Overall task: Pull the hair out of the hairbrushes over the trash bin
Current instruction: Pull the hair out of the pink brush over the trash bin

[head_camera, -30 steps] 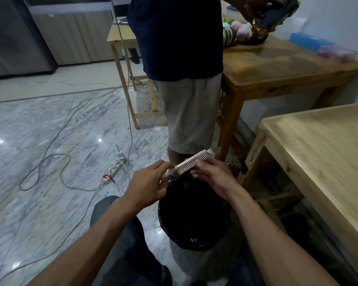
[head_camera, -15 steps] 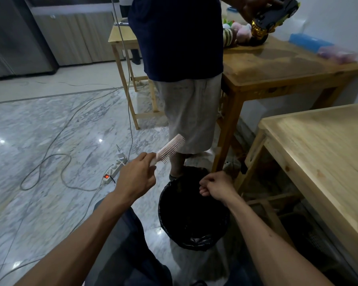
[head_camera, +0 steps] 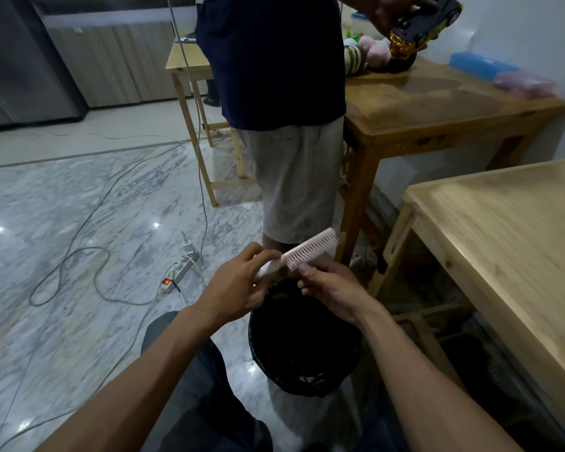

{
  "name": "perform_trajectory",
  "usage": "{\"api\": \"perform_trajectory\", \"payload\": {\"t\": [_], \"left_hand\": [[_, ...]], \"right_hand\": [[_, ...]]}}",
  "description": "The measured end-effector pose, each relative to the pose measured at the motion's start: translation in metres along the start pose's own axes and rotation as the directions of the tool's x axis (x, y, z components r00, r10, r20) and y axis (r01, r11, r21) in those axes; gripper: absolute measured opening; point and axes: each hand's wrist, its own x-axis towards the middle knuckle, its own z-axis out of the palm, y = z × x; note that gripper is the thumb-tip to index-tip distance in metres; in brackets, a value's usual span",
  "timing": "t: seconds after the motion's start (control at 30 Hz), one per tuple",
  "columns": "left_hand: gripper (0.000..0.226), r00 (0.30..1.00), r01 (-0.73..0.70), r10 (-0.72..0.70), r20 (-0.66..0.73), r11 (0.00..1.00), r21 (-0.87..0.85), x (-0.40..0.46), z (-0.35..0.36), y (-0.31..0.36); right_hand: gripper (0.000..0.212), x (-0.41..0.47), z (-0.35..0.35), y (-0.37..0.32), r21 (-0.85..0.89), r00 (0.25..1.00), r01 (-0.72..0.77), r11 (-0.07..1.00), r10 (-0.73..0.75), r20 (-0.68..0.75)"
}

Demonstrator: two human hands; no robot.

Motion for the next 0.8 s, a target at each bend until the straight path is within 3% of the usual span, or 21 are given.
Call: {"api": "perform_trajectory", "payload": {"t": [0.13, 0.3, 0.4, 0.53, 0.6, 0.7, 0.8], "left_hand": [[0.032, 0.998, 0.042, -0.040, -0.056, 0.998, 0.042, 0.000, -0.004, -0.003], [0.035, 0.959, 0.257, -0.249, -0.138, 0.965, 0.046, -0.007, -0.001, -0.010], [0.033, 0.940, 0.304, -0.298, -0.166, 0.953, 0.009, -0.008, 0.001, -0.008], [0.020, 0.942, 0.298, -0.293, -0.161, 0.955, 0.004, -0.006, 0.006, -0.002], [0.021, 0.943, 0.302, -0.291, -0.164, 0.952, 0.046, -0.005, 0.006, 0.000], [0.026, 0.937, 0.328, -0.311, -0.158, 0.940, 0.091, -0.004, 0.005, 0.005], [0.026, 0.913, 0.400, -0.386, -0.135, 0.911, 0.103, -0.003, 0.007, 0.011]], "right_hand": [[0.011, 0.004, -0.001, 0.007, -0.021, 0.985, -0.012, 1.000, 0.008, -0.171], [0.012, 0.003, -0.012, 0.009, -0.110, 0.923, -0.073, 0.991, 0.026, -0.383], [0.015, 0.000, -0.015, 0.012, -0.234, 0.920, -0.195, 0.952, 0.095, -0.380], [0.063, -0.002, -0.012, 0.013, -0.369, 0.894, -0.427, 0.826, 0.323, -0.311], [0.069, -0.001, -0.011, 0.010, -0.384, 0.871, -0.473, 0.793, 0.355, -0.340], [0.058, 0.007, -0.017, 0.003, -0.495, 0.886, -0.439, 0.750, 0.271, -0.376], [0.030, 0.010, -0.024, -0.003, -0.602, 0.899, -0.385, 0.699, 0.138, -0.415]]}}
